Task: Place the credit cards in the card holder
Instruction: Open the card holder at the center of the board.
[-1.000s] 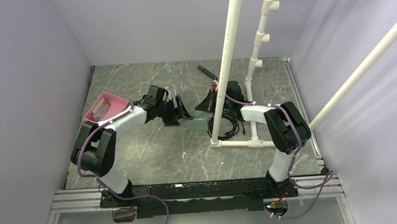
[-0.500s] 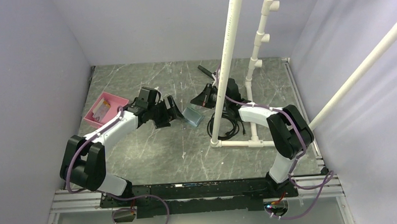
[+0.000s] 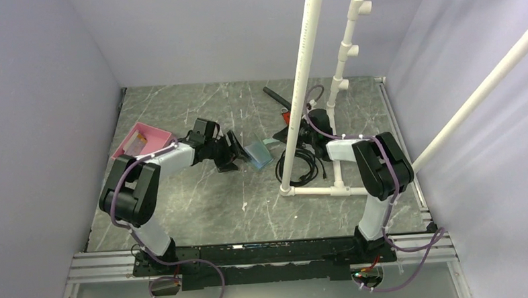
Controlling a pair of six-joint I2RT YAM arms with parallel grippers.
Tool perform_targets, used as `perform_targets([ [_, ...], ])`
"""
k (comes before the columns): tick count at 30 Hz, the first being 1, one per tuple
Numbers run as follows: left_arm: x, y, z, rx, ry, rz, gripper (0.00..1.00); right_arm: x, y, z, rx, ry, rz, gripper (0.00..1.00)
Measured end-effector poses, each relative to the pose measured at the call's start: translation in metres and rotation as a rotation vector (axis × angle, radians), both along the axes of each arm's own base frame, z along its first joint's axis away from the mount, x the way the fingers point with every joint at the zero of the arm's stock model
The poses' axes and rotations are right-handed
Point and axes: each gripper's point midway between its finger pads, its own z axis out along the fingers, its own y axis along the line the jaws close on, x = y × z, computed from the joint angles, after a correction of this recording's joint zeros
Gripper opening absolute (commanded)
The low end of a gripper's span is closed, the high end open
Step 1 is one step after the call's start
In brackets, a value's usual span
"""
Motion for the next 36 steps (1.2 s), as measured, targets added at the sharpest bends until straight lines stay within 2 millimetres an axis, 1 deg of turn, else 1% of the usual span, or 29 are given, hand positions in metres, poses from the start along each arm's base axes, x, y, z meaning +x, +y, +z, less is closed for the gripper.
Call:
perform_targets([
  [2, 0.006, -0.005, 0.002, -0.026, -0.003, -0.003, 0.78, 0.002, -0.009, -0.014, -0.012, 0.029, -0.020, 0.00],
  [4, 0.013, -0.011, 0.004, -0.053, -0.013, -0.008, 0.79, 0.006, -0.018, -0.027, -0.026, 0.055, -0.038, 0.00],
  [5, 0.016, -0.014, 0.005, -0.067, -0.013, -0.007, 0.78, 0.006, -0.022, -0.034, -0.035, 0.067, -0.044, 0.00],
  [7, 0.021, -0.018, 0.004, -0.088, -0.014, -0.008, 0.72, 0.007, -0.029, -0.044, -0.059, 0.083, -0.053, 0.00],
  [9, 0.024, -0.021, 0.001, -0.103, -0.007, -0.004, 0.67, 0.007, -0.035, -0.050, -0.091, 0.087, -0.060, 0.00],
  [12, 0.026, -0.022, -0.005, -0.107, 0.001, 0.003, 0.64, 0.008, -0.043, -0.056, -0.134, 0.082, -0.068, 0.00],
  [13, 0.027, -0.022, -0.005, -0.109, 0.004, 0.008, 0.64, 0.008, -0.044, -0.059, -0.149, 0.081, -0.069, 0.00],
  [15, 0.028, -0.022, -0.004, -0.111, 0.000, 0.013, 0.69, 0.008, -0.048, -0.063, -0.179, 0.077, -0.075, 0.00],
  [16, 0.029, -0.022, -0.004, -0.113, -0.005, 0.014, 0.70, 0.008, -0.050, -0.064, -0.191, 0.076, -0.076, 0.00],
  [19, 0.030, -0.023, -0.003, -0.116, -0.010, 0.015, 0.65, 0.009, -0.051, -0.065, -0.209, 0.062, -0.073, 0.00],
  [20, 0.031, -0.023, -0.003, -0.116, -0.009, 0.015, 0.63, 0.009, -0.052, -0.066, -0.213, 0.060, -0.073, 0.00],
  [22, 0.035, -0.025, -0.004, -0.117, -0.009, 0.015, 0.53, 0.009, -0.052, -0.066, -0.216, 0.055, -0.070, 0.00],
  [27, 0.046, -0.030, -0.016, -0.117, 0.000, 0.017, 0.42, 0.009, -0.051, -0.066, -0.218, 0.052, -0.066, 0.00],
  [28, 0.047, -0.030, -0.018, -0.120, 0.004, 0.019, 0.38, 0.009, -0.051, -0.066, -0.217, 0.051, -0.065, 0.00],
  [32, 0.054, -0.034, -0.021, -0.134, 0.006, 0.024, 0.10, 0.009, -0.049, -0.066, -0.217, 0.044, -0.055, 0.00],
  [33, 0.055, -0.035, -0.021, -0.134, 0.005, 0.025, 0.02, 0.009, -0.048, -0.065, -0.220, 0.040, -0.047, 0.03],
  [34, 0.057, -0.035, -0.019, -0.130, 0.002, 0.024, 0.00, 0.009, -0.048, -0.065, -0.229, 0.038, -0.039, 0.08],
  [36, 0.063, -0.034, -0.015, -0.083, -0.006, 0.020, 0.00, 0.010, -0.047, -0.066, -0.259, 0.039, -0.019, 0.26],
])
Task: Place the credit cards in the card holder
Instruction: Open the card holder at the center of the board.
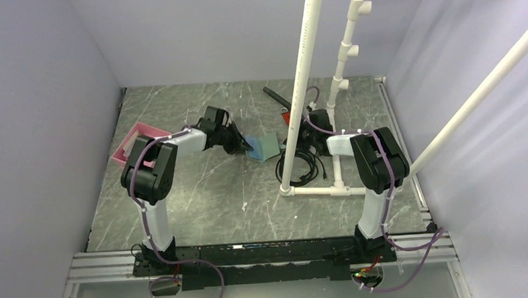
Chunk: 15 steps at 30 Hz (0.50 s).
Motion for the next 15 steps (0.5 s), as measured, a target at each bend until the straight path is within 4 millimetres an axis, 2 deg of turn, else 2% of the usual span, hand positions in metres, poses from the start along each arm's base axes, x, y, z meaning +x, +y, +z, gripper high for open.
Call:
perform_targets([
  [2, 0.008, 0.001, 0.008, 0.070, -0.023, -0.004, 0.00, 0.004, -0.002, 0.002, -0.042, 0.000, 0.013, 0.45],
  [4, 0.013, -0.002, 0.021, 0.117, -0.062, -0.019, 0.00, 0.008, -0.003, 0.007, -0.072, -0.017, 0.032, 0.57],
  [7, 0.008, -0.001, 0.037, 0.146, -0.076, -0.039, 0.00, 0.008, -0.002, 0.017, -0.099, -0.043, 0.081, 0.72],
  [11, 0.002, -0.003, 0.042, 0.154, -0.051, -0.064, 0.00, 0.001, 0.009, 0.045, -0.063, -0.106, 0.170, 0.86],
  [15, 0.002, -0.001, 0.037, 0.192, -0.015, -0.074, 0.00, -0.004, 0.017, 0.058, -0.045, -0.150, 0.229, 0.99],
])
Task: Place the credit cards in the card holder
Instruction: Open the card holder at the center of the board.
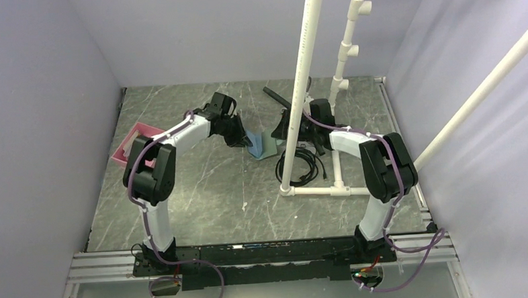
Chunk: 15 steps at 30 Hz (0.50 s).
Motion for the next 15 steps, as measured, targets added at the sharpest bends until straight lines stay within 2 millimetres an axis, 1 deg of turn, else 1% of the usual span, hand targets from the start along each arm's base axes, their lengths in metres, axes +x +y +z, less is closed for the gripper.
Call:
perform_targets([
  [3, 0.003, 0.004, -0.005, 0.052, 0.016, 0.004, 0.00, -0.005, 0.007, 0.000, -0.007, -0.016, 0.039, 1.00],
  [5, 0.003, 0.004, -0.006, 0.075, 0.018, 0.002, 0.00, -0.009, 0.015, 0.001, -0.011, -0.026, 0.072, 1.00],
  [8, 0.001, 0.004, -0.007, 0.103, 0.021, 0.001, 0.00, -0.019, 0.034, 0.006, -0.001, -0.044, 0.137, 1.00],
  [11, -0.002, 0.003, -0.008, 0.118, 0.023, -0.001, 0.00, -0.024, 0.050, 0.011, 0.008, -0.058, 0.186, 1.00],
  [13, -0.004, 0.004, -0.009, 0.127, 0.028, -0.001, 0.00, -0.023, 0.059, 0.010, -0.006, -0.066, 0.203, 0.95],
  [15, -0.004, 0.004, -0.010, 0.131, 0.031, 0.000, 0.00, -0.017, 0.064, 0.004, -0.046, -0.064, 0.192, 0.81],
])
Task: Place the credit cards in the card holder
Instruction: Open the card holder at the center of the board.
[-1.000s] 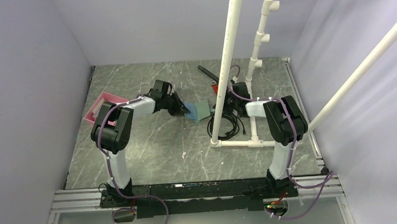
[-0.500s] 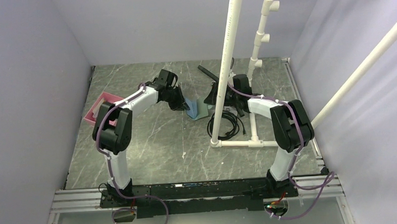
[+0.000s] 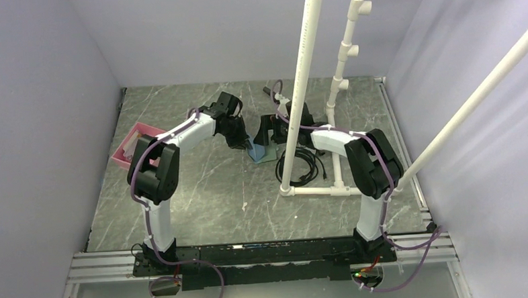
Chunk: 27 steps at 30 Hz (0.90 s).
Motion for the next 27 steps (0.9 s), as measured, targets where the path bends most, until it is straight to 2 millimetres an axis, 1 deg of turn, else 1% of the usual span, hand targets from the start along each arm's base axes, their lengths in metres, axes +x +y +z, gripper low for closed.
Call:
perform_targets([
  [1, 0.000, 0.000, 0.000, 0.000, 0.000, 0.000, 0.00, 0.004, 0.001, -0.005, -0.023, 0.001, -0.011, 0.74],
  [2, 0.001, 0.000, 0.000, -0.003, -0.003, 0.002, 0.00, 0.007, 0.000, -0.011, -0.050, 0.002, -0.025, 0.62],
  [3, 0.003, 0.001, 0.000, -0.010, -0.005, 0.004, 0.00, 0.008, -0.002, -0.017, -0.073, 0.007, -0.039, 0.53],
  [5, 0.004, 0.003, -0.003, -0.036, -0.006, 0.008, 0.00, 0.009, -0.011, -0.031, -0.128, 0.025, -0.069, 0.37],
  [6, 0.005, 0.006, -0.006, -0.052, -0.001, 0.012, 0.00, 0.009, -0.015, -0.036, -0.146, 0.032, -0.079, 0.31],
  [7, 0.004, 0.013, -0.012, -0.066, 0.015, 0.021, 0.00, 0.008, -0.017, -0.042, -0.161, 0.044, -0.089, 0.28],
  [8, 0.003, 0.019, -0.016, -0.076, 0.028, 0.030, 0.00, 0.008, -0.019, -0.045, -0.172, 0.047, -0.092, 0.27],
  [10, 0.002, 0.032, -0.023, -0.101, 0.063, 0.051, 0.00, 0.008, -0.022, -0.052, -0.185, 0.061, -0.099, 0.27],
  [12, 0.005, 0.041, -0.024, -0.122, 0.072, 0.067, 0.00, 0.008, -0.023, -0.060, -0.193, 0.075, -0.100, 0.26],
  [13, 0.007, 0.043, -0.024, -0.130, 0.070, 0.068, 0.01, 0.007, -0.023, -0.064, -0.198, 0.083, -0.100, 0.26],
  [15, 0.007, 0.045, -0.026, -0.143, 0.063, 0.060, 0.03, 0.011, -0.022, -0.065, -0.192, 0.078, -0.100, 0.26],
  [17, 0.006, 0.046, -0.029, -0.140, 0.059, 0.055, 0.00, 0.014, -0.020, -0.065, -0.191, 0.073, -0.101, 0.27],
  [19, 0.005, 0.048, -0.032, -0.138, 0.061, 0.053, 0.00, 0.014, -0.020, -0.065, -0.193, 0.071, -0.101, 0.35],
  [20, 0.005, 0.048, -0.033, -0.138, 0.059, 0.052, 0.00, 0.014, -0.019, -0.065, -0.191, 0.070, -0.098, 0.41],
  [21, 0.004, 0.049, -0.034, -0.138, 0.059, 0.051, 0.00, 0.014, -0.019, -0.064, -0.191, 0.070, -0.098, 0.50],
  [23, 0.003, 0.050, -0.036, -0.139, 0.061, 0.050, 0.00, 0.015, -0.017, -0.061, -0.189, 0.070, -0.089, 0.61],
  [27, 0.002, 0.049, -0.036, -0.141, 0.058, 0.038, 0.00, 0.008, -0.016, -0.046, -0.184, 0.072, -0.073, 0.75],
])
